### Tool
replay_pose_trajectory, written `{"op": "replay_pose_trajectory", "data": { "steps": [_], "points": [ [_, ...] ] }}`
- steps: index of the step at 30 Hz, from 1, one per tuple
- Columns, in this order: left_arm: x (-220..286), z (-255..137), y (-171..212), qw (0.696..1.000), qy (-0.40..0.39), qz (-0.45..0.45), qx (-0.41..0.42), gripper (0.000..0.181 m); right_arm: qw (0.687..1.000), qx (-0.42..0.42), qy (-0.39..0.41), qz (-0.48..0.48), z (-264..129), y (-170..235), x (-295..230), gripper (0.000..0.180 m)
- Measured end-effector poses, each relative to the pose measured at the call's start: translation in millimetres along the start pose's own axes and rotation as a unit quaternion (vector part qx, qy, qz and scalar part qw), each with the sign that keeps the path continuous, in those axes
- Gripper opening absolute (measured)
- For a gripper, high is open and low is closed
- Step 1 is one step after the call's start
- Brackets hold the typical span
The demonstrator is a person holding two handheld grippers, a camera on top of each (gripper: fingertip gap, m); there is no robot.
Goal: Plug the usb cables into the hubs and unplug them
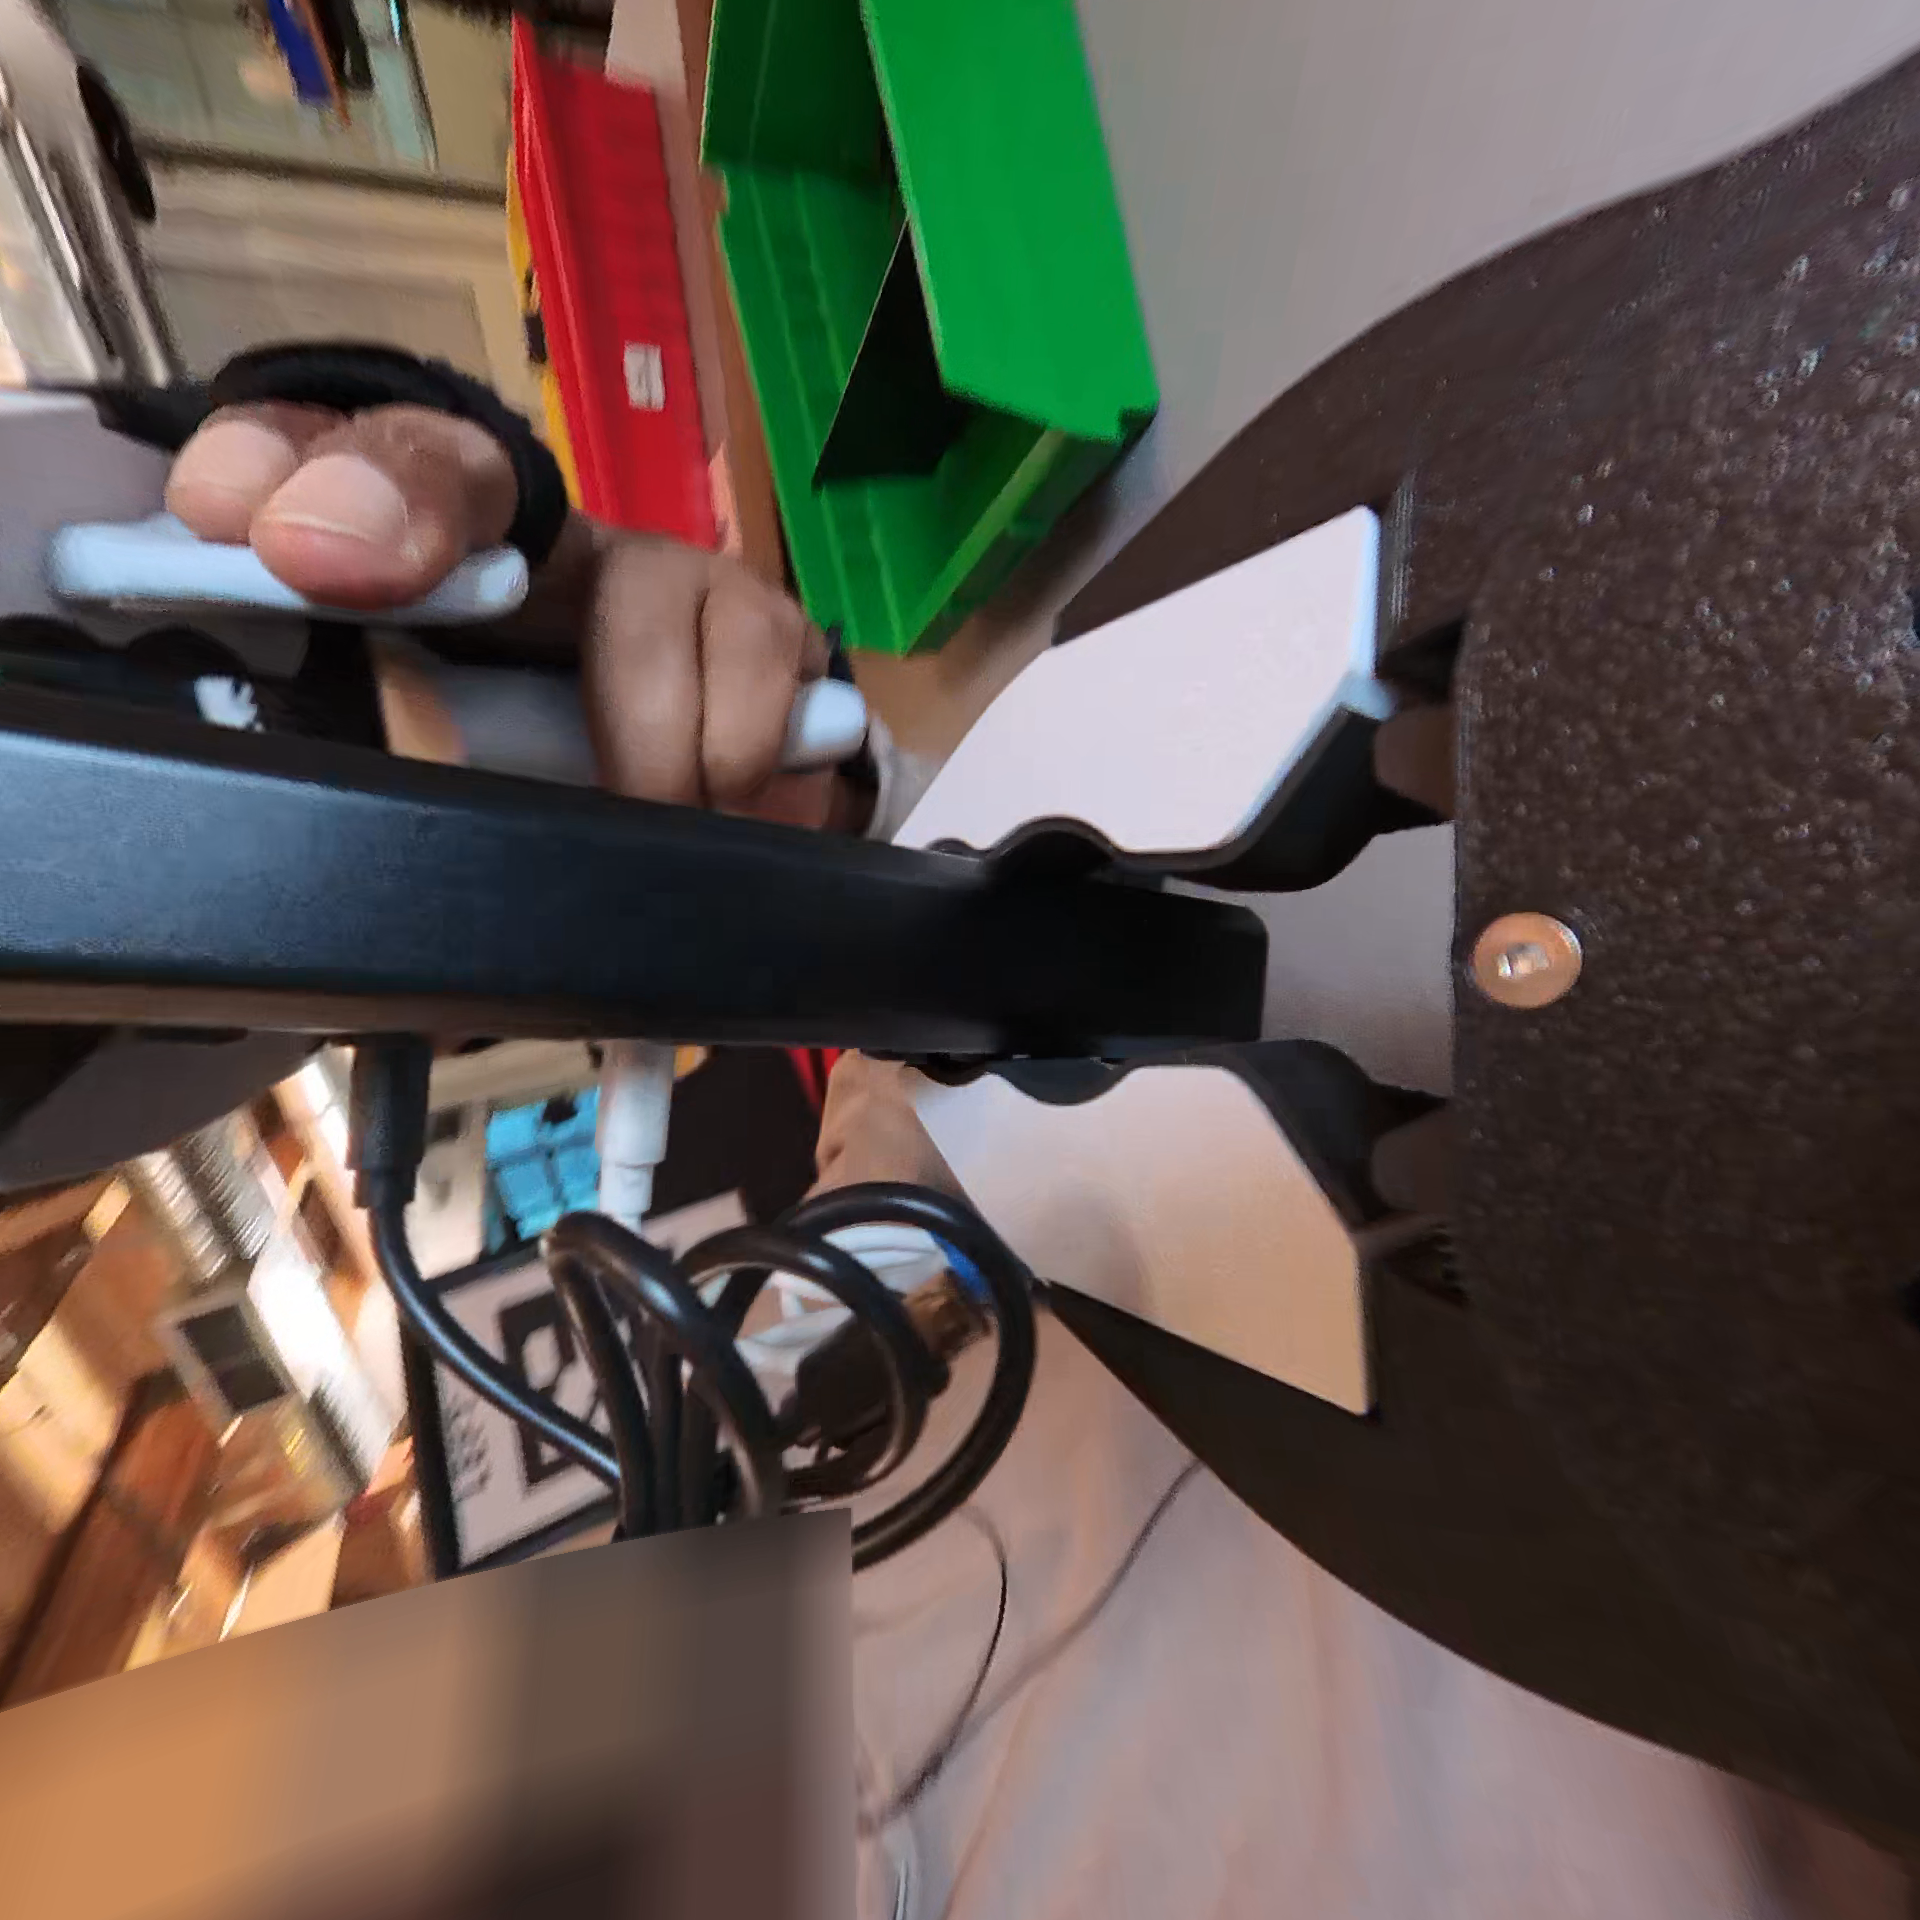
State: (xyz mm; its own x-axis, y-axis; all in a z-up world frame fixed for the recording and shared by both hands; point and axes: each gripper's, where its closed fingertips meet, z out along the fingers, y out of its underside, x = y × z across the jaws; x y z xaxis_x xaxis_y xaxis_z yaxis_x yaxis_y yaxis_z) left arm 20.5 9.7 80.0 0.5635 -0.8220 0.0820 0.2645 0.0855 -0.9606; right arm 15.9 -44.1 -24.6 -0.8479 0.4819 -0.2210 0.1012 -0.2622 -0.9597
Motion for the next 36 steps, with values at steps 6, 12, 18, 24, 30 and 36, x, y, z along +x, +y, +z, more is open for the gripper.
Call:
{"op": "replay_pose_trajectory", "data": {
  "steps": [6,12,18,24,30,36],
  "points": [
    [43.2,-9.5,21.6,0.980,0.197,-0.028,-0.015,0.084,0.983,0.040,-0.172,0.058,5.5,-6.9,-49.2,0.031],
    [73.5,-8.4,62.7,0.953,0.288,-0.011,-0.098,0.075,0.964,-0.014,-0.238,0.115,13.8,24.2,-60.0,0.031],
    [50.5,-5.2,51.1,0.972,0.160,0.117,-0.126,0.072,0.990,0.038,-0.102,0.088,-1.9,1.9,-16.1,0.049],
    [30.3,-14.0,28.9,0.965,0.032,0.202,-0.166,0.066,0.984,0.038,0.171,-0.041,-84.7,-43.5,33.5,0.039],
    [7.0,-24.9,24.2,0.939,-0.055,0.270,-0.206,0.063,0.941,-0.077,0.275,-0.182,-95.0,-62.9,12.4,0.037],
    [9.1,-20.0,64.0,0.938,0.022,0.252,-0.236,0.063,0.874,-0.206,0.316,-0.306,-50.7,-42.5,17.7,0.035]
  ]
}}
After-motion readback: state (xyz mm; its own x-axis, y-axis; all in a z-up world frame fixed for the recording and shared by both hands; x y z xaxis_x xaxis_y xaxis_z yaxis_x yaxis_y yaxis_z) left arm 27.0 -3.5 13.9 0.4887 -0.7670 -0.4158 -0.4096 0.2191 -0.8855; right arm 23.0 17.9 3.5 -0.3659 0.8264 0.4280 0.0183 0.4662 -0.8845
